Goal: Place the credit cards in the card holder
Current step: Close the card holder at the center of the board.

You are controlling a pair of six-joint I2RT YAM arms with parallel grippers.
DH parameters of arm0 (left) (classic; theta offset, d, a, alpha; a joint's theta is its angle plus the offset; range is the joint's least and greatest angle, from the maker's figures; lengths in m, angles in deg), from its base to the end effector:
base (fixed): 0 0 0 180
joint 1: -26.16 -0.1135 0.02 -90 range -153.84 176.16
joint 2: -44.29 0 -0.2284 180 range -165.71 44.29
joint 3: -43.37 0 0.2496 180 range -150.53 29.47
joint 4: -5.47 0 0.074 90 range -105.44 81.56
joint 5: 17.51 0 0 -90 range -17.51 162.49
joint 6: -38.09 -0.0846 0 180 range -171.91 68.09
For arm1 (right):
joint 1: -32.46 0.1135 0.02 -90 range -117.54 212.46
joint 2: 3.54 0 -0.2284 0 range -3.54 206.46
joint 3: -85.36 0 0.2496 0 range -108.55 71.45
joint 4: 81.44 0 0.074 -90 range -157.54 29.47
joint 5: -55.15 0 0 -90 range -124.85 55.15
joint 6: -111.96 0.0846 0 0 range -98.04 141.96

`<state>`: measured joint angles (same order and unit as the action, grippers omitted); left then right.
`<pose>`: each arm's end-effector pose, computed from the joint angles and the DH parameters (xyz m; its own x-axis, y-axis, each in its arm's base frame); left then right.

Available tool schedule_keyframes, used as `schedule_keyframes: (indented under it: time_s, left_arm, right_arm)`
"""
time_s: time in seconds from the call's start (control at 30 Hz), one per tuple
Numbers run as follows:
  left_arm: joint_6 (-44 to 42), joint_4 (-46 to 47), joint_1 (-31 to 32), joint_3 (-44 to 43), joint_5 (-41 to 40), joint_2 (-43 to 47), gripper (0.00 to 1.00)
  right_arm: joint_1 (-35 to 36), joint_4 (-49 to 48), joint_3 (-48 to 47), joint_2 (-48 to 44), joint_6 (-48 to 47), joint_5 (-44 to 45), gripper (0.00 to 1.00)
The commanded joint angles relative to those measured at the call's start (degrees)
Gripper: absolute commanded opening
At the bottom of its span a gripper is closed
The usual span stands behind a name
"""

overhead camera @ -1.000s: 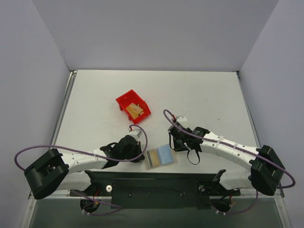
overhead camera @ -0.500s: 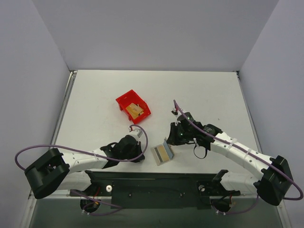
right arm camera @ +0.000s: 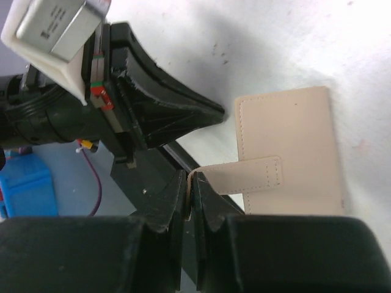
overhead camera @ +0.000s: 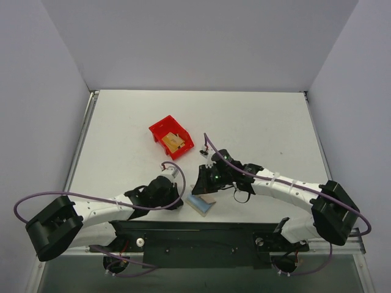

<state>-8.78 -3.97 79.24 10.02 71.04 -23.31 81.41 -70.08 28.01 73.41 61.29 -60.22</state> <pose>0.1543 -0.2017 0.0747 -0.8417 -0.0175 -0.5397 0.2916 0.8265 -0.4816 0.1911 0.2746 0.1749 -0.8461 -0.0996 -0.5236 -0.4996 0.4905 0.7140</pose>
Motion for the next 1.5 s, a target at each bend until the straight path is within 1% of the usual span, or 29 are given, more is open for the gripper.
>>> schedule_keyframes:
  time_s: [0.0, 0.27, 0.5, 0.63, 0.7, 0.73, 0.77, 0.8, 0.87, 0.93, 1.07, 1.17, 1.23, 1.3, 1.37, 1.4, 1.47]
  left_arm:
    - [1.51, 1.07, -0.61, 0.72, -1.27, 1.32, 0.0]
    - [2.57, -0.86, -0.61, 1.25, -2.68, 3.6, 0.0]
    - [5.29, -4.38, -0.87, 1.6, -6.28, 6.85, 0.0]
    - [6.0, -8.15, -1.22, 1.78, -8.04, 10.1, 0.0]
    - [6.08, -8.86, -1.49, 1.78, -8.39, 10.9, 0.0]
    - [6.08, -9.04, -1.66, 1.69, -8.39, 11.08, 0.0]
    - [6.08, -9.3, -1.66, 1.69, -8.39, 11.17, 0.0]
    - [6.08, -9.48, -1.66, 1.6, -8.39, 11.25, 0.0]
    - [6.08, -9.65, -1.66, 1.51, -8.39, 11.25, 0.0]
    - [6.17, -9.66, -1.66, 1.43, -8.57, 11.43, 0.0]
    - [6.08, -10.18, -1.84, 0.72, -9.09, 11.61, 0.0]
    - [5.56, -10.88, -2.01, -0.33, -9.44, 11.61, 0.0]
    - [5.03, -11.41, -2.19, -0.94, -9.71, 11.78, 0.0]
    - [4.59, -11.76, -2.28, -1.56, -9.88, 12.13, 0.0]
    - [3.63, -11.76, -2.28, -2.35, -9.54, 12.57, 0.0]
    - [3.19, -11.68, -2.28, -2.7, -9.36, 12.66, 0.0]
    - [1.78, -11.24, -2.28, -3.76, -8.39, 12.57, 0.0]
  right_arm:
    - [1.85, -7.81, 1.95, 1.71, 3.64, -5.12, 0.0]
    - [3.7, -15.72, 8.1, 3.21, 6.46, -9.53, 0.0]
    - [5.02, -22.58, 9.87, 9.35, 6.9, -12.07, 0.0]
    - [6.16, -23.38, 9.43, 13.31, 5.5, -13.13, 0.0]
    - [6.6, -23.21, 9.08, 15.07, 4.62, -13.4, 0.07]
    - [6.69, -23.12, 9.08, 15.77, 4.44, -13.31, 0.15]
    - [6.86, -22.86, 8.99, 15.95, 4.18, -13.05, 0.18]
    - [6.77, -22.68, 8.9, 16.13, 4.17, -12.87, 0.29]
    - [6.86, -21.45, 8.29, 15.95, 3.74, -12.17, 0.37]
    - [6.86, -20.13, 7.5, 15.08, 3.12, -11.99, 0.41]
    - [6.77, -16.27, 5.3, 11.74, 1.01, -12.08, 0.42]
    - [6.69, -13.54, 3.55, 6.92, -1.88, -11.64, 0.42]
    - [6.6, -10.12, 2.4, 3.49, -4.33, -9.62, 0.42]
    - [6.16, -6.69, 1.78, -0.02, -6.62, -6.11, 0.42]
    - [5.46, -2.48, 1.34, -3.27, -8.47, -0.24, 0.41]
    - [4.76, 0.15, 1.34, -4.16, -9.44, 3.88, 0.42]
    - [2.14, 2.36, 1.78, -6.02, -10.24, 8.03, 0.43]
